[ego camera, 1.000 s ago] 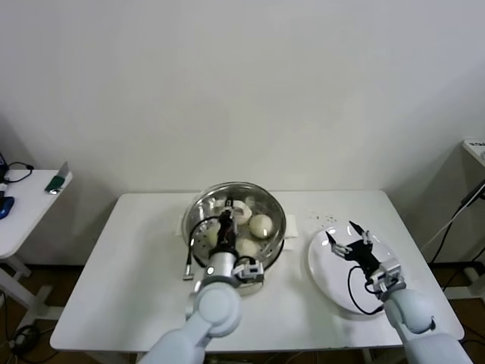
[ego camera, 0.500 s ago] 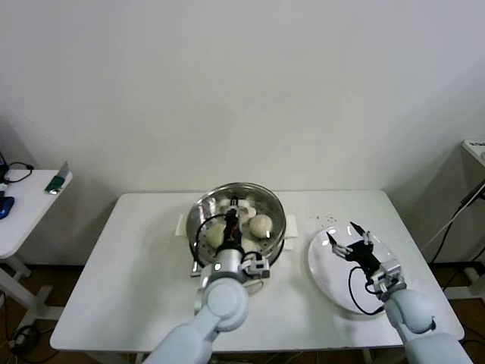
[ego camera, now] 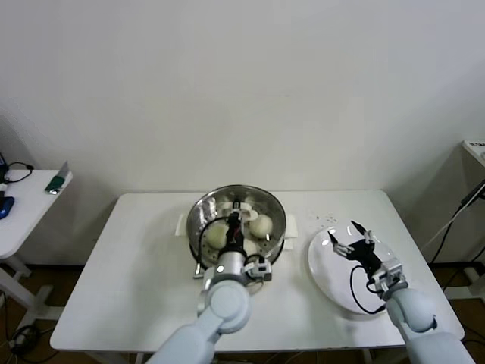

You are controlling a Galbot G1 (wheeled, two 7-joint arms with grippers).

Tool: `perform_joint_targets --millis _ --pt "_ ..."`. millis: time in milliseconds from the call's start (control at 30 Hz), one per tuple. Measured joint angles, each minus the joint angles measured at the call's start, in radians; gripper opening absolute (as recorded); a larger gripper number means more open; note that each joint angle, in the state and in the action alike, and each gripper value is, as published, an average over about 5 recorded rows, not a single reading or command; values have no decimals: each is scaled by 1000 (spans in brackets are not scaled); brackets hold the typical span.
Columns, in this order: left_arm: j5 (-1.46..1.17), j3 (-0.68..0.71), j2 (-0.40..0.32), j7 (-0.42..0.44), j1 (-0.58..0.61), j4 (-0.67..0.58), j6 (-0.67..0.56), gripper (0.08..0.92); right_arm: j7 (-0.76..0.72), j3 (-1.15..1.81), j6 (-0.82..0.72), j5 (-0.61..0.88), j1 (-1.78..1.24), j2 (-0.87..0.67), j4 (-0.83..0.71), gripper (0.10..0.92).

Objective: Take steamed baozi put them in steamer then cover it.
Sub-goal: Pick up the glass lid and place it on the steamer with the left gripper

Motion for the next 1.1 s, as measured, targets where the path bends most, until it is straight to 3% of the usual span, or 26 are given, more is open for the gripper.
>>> perform_joint_targets --millis 700,800,1100 --pt "48 12 13 26 -3 8 -1 148 -3 6 -3 -3 -1 -2 5 823" --pt "56 10 20 42 -7 -1 -1 186 -2 9 -12 -5 -4 -6 10 823" --pt "45 6 48 63 2 -56 0 437 -2 22 -54 -19 -7 -11 19 823"
